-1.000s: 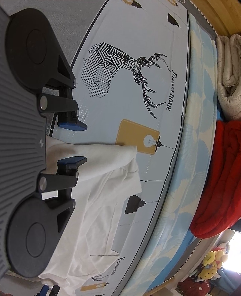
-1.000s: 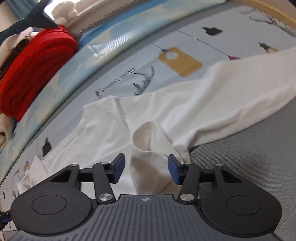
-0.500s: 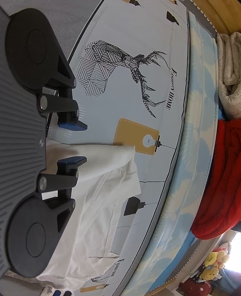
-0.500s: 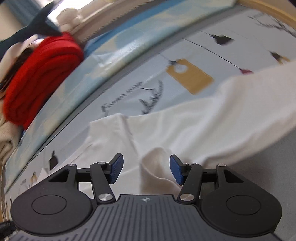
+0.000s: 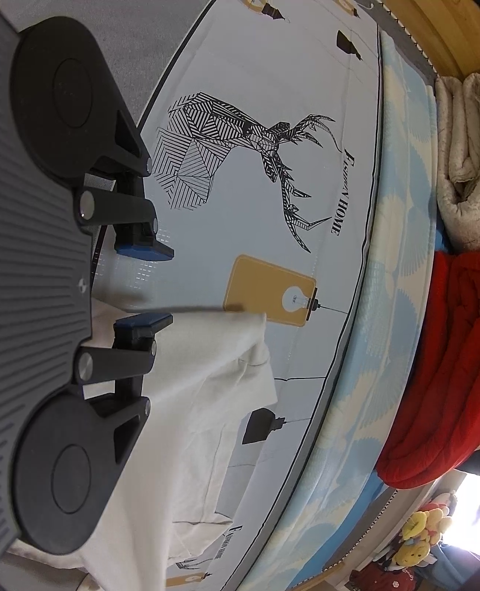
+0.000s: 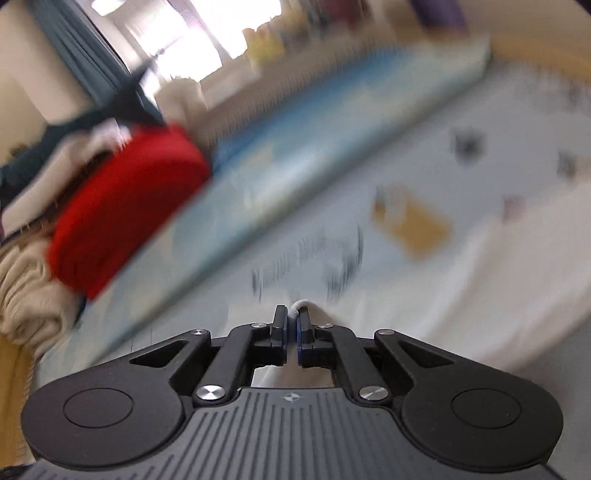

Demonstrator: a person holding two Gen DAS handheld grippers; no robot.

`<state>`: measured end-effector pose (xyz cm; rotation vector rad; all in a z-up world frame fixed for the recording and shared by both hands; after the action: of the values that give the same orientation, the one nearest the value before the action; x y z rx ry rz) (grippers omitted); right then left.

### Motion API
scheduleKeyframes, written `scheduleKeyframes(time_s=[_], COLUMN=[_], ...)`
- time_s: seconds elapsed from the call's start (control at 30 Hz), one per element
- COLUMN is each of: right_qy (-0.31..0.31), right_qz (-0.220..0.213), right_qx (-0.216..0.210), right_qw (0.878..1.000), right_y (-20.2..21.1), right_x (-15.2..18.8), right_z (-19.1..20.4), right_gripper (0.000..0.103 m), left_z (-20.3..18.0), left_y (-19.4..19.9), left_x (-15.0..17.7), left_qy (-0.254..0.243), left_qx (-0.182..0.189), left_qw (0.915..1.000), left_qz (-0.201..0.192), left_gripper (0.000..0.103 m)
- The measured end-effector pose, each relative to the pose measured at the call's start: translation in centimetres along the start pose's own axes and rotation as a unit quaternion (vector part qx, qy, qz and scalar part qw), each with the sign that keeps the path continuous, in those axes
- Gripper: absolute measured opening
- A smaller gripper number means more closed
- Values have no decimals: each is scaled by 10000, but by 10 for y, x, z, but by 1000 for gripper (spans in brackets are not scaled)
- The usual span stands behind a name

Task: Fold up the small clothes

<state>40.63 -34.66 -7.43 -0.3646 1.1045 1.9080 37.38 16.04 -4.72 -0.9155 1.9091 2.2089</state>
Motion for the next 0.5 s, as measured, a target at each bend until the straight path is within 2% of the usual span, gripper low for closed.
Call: scheduleKeyframes(time_s=[0.07, 0.1, 0.13, 0.17, 0.23, 0.3, 0.4, 0.5], right_qy=[-272, -413, -583, -725, -829, -717, -580, -642], right_qz=[303, 620, 962, 1124, 1085, 931, 651, 595], right_qx=[625, 897, 1105, 1198, 1265, 1197, 1214, 1251], right_qw=[9972, 9932, 9875, 9837, 9825, 9858, 9888, 9883], right_y=[-9, -17, -25, -28, -27, -23, -17, -17], right_x=[6, 14, 24, 31, 34, 27, 17, 13], right_z=[-26, -39, -50, -57, -59, -53, -47, -52], right_gripper=[4, 10, 11, 12, 13, 28, 44, 45], left_z=[-1, -2, -4, -5, -6, -8, -12, -22], left_y=[-2, -3, -4, -5, -8, -11, -16, -18], left_x=[0, 1, 1, 1, 2, 3, 5, 12], left_qy=[-16, -23, -32, -43, -52, -56, -71, -230], left_qx=[-17, -15, -8, -8, -12, -9, 21, 246], left_qw=[10000, 10000, 10000, 10000, 10000, 10000, 9999, 9992], left_qz=[17, 21, 21, 25, 45, 57, 94, 210], left_gripper=[34, 34, 34, 34, 34, 34, 37, 38])
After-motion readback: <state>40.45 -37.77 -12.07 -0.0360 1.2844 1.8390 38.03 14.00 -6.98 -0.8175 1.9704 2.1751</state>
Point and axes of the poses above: each gripper's, at about its wrist camera, not at the fingertips, and y roughly against the way its jaws point, z to its left, x to its underside, the point moved 6 cm from there along -y, roughly the way its jaws point, and after that the axes turned 8 degrees about -x, right-handed, at the moved point
